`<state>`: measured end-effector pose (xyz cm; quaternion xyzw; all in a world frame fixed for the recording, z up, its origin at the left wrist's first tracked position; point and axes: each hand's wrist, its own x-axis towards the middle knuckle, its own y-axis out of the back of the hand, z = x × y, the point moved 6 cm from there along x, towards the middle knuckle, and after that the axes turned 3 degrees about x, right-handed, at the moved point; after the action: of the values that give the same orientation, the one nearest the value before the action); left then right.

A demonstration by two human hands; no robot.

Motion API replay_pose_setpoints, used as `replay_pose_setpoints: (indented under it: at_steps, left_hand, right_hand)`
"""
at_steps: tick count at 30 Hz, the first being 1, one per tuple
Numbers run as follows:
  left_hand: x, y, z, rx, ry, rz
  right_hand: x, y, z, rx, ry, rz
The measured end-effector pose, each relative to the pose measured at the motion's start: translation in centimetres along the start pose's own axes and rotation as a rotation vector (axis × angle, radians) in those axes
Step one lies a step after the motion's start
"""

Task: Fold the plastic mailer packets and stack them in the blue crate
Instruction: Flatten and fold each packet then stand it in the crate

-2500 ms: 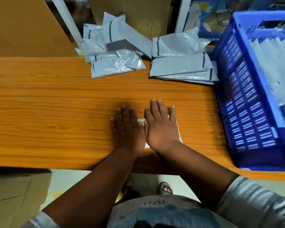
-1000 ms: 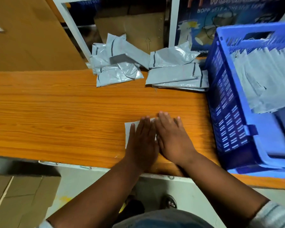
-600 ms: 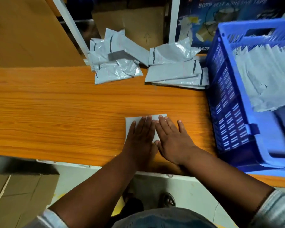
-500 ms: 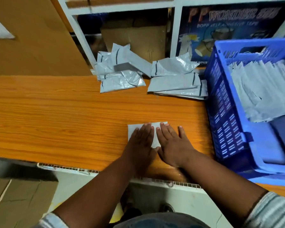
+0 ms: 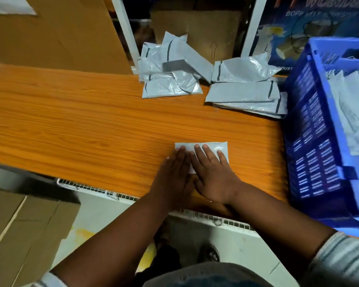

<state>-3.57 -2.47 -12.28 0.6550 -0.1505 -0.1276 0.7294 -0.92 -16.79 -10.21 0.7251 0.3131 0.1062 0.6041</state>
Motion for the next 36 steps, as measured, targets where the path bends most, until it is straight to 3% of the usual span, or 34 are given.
replay_pose_setpoints:
  at_steps: [2, 5, 9, 15, 18, 21, 24, 27, 31, 34, 36]
  left_hand:
    - [0.6, 0.6, -0.4, 0.013, -0.031, -0.06]
    - [2.3, 2.5, -0.4, 0.007, -0.049, -0.018]
    - [3.3, 3.1, 1.2, 0.016, -0.089, -0.048]
    - [1.2, 0.3, -3.6, 0.066, -0.006, -0.217]
    - [1.3, 1.4, -3.5, 0.064, 0.117, -0.195]
    - [1.9, 2.4, -0.1, 0.046, 0.093, -0.106]
    - [2.7, 1.5, 1.9, -0.026, 0.065, -0.065]
    - [1.7, 0.9, -0.5, -0.008, 0.178, -0.066]
    - [1.4, 1.2, -3.8, 0.012, 0.15, -0.118]
    - [3.5, 3.3, -4.0, -0.037, 0.247, -0.166]
    - [4.6, 5.2, -3.5, -0.019, 0.315, -0.126]
  right_hand:
    - [0.2, 0.9, 0.4, 0.051, -0.006, -0.014]
    - [0.3, 2.8, 0.5, 0.056, 0.008, 0.126]
    - [-0.2, 1.4, 0.5, -0.031, -0.029, 0.096]
    - [-3.3, 0.9, 5.7, 0.023, -0.181, 0.042]
    - [-4.5, 1.3, 7.0, 0.087, -0.254, 0.067]
    - [-3.3, 2.3, 5.1, 0.028, -0.164, 0.174]
    - [-0.8, 1.8, 2.4, -0.019, -0.028, 0.135]
    - [-0.4, 1.6, 3.5, 0.017, -0.135, 0.133]
    - [0.0, 3.8, 4.8, 0.013, -0.244, 0.134]
    - [1.7, 6.4, 4.1, -0.057, -0.37, 0.033]
    - [2.4, 7.3, 4.4, 0.03, -0.454, -0.06]
